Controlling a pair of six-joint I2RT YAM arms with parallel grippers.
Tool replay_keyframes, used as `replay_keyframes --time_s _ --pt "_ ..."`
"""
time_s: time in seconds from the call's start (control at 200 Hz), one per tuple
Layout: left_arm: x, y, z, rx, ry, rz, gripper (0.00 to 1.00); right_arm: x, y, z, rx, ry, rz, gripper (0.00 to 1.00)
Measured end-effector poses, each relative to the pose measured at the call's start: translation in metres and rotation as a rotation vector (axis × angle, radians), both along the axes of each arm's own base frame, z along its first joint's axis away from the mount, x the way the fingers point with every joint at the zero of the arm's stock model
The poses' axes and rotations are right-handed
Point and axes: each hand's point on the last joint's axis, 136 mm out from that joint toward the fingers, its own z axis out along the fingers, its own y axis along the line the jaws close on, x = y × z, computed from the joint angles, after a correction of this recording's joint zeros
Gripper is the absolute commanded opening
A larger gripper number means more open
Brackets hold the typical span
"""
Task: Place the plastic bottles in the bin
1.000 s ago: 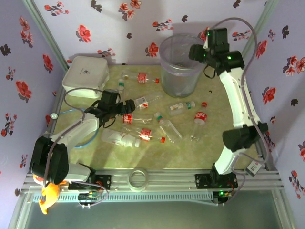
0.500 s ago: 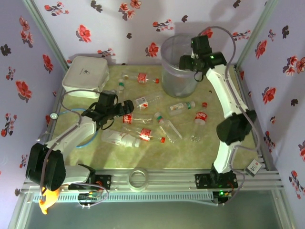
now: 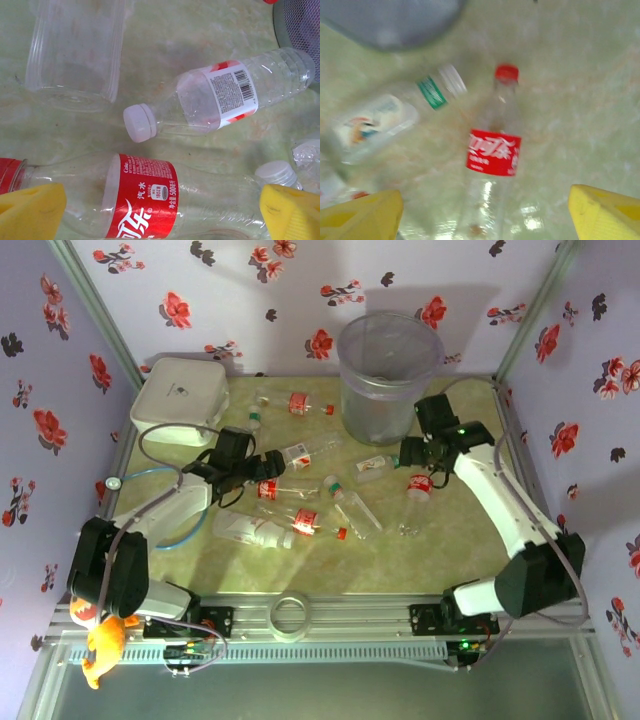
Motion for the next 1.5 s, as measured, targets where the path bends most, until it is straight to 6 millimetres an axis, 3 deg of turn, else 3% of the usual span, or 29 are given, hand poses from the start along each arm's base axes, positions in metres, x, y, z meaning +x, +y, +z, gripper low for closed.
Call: replay_keyframes --time_s 0.18,0.59,0.725,0.87,1.07,1.235,1.365,1.5 --pt "0.000 0.000 0.000 0.003 0.000 -0.005 1.00 -0.007 -0.011 -0.068 -0.009 0.170 -0.068 0.86" --pt "-0.001 0.001 -0.002 0.005 0.003 -0.005 1.00 -0.016 -0.010 -0.151 0.065 0.329 -0.148 0.86" --pt "-0.003 0.003 -0.001 0.004 0.001 -0.003 1.00 -0.017 -0.007 -0.162 0.097 0.344 -0.162 0.81" --pt "-0.003 0.004 0.002 0.000 -0.006 0.000 1.00 -0.016 -0.005 -0.162 0.115 0.339 -0.165 0.66" --pt "-0.002 0.004 0.002 0.000 -0.007 0.001 1.00 -0.018 -0.008 -0.155 0.113 0.323 -0.175 0.53" --pt "-0.002 0.004 0.002 0.000 -0.007 0.001 1.00 -0.021 -0.014 -0.123 0.106 0.266 -0.173 0.51" --pt "-0.002 0.004 0.002 0.000 -0.007 0.001 1.00 -0.018 -0.018 -0.071 0.100 0.172 -0.155 0.48" --pt "-0.002 0.004 0.002 0.000 -0.007 0.001 1.00 0.001 -0.021 0.014 0.107 -0.025 -0.121 0.48"
